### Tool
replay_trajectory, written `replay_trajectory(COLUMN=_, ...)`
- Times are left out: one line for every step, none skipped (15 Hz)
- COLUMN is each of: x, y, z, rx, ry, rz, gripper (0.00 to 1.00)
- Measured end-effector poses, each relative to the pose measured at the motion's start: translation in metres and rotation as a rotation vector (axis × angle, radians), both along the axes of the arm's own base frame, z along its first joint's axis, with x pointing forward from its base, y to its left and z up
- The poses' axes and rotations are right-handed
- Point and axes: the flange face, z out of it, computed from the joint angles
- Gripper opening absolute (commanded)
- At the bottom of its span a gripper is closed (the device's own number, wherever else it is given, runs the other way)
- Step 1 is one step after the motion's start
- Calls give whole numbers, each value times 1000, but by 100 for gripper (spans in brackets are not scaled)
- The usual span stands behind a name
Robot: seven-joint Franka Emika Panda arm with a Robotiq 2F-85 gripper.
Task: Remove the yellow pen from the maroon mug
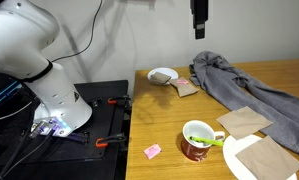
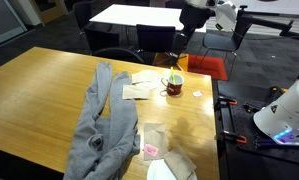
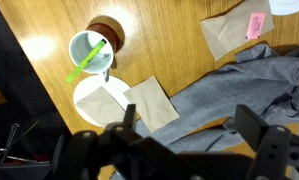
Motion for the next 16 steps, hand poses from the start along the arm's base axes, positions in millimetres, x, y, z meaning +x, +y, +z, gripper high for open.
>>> replay_trajectory(x=0, y=-1, z=0, rx=-2, ry=0, rz=-4, gripper=100)
replay_trajectory(x=0, y=-3, z=0, rx=-4, ry=0, rz=-18, gripper=100)
replay_trajectory(x=0, y=-5, z=-1, rx=-4, ry=0, rz=-32, gripper=100)
replay_trajectory(x=1, y=-7, z=-2, rx=-4, ry=-1, rz=-52, gripper=100)
replay_trajectory(x=1, y=-10, z=-3, rx=-6, ry=-6, rz=-72, gripper=100)
replay_trajectory(x=2, y=-12, z=-6, rx=-11, ry=-15, rz=-94, gripper=100)
replay_trajectory(x=2, y=-15, z=-9, rx=-17, ry=-29, rz=-118, gripper=100)
replay_trajectory(x=2, y=-18, z=-12, rx=-23, ry=-43, rz=-144, gripper=100)
replay_trajectory(x=2, y=-21, z=-16, rx=-31, ry=-62, rz=-170, gripper=100)
replay_trajectory(x=2, y=-25, z=-20, rx=-42, ry=-80, rz=-197, gripper=100)
replay_trajectory(x=1, y=-28, z=-23, rx=-55, ry=-97, rz=-224, gripper=100)
replay_trajectory(x=0, y=-31, z=-27, rx=-70, ry=-112, rz=-253, gripper=100)
replay_trajectory(x=-1, y=-34, z=-31, rx=-84, ry=-125, rz=-283, gripper=100)
replay_trajectory(x=-2, y=-38, z=-34, rx=-98, ry=-136, rz=-315, gripper=100)
replay_trajectory(x=-3, y=-42, z=-38, rx=-110, ry=-147, rz=-347, gripper=100)
replay_trajectory(x=-3, y=-46, z=-42, rx=-120, ry=-157, rz=-380, gripper=100)
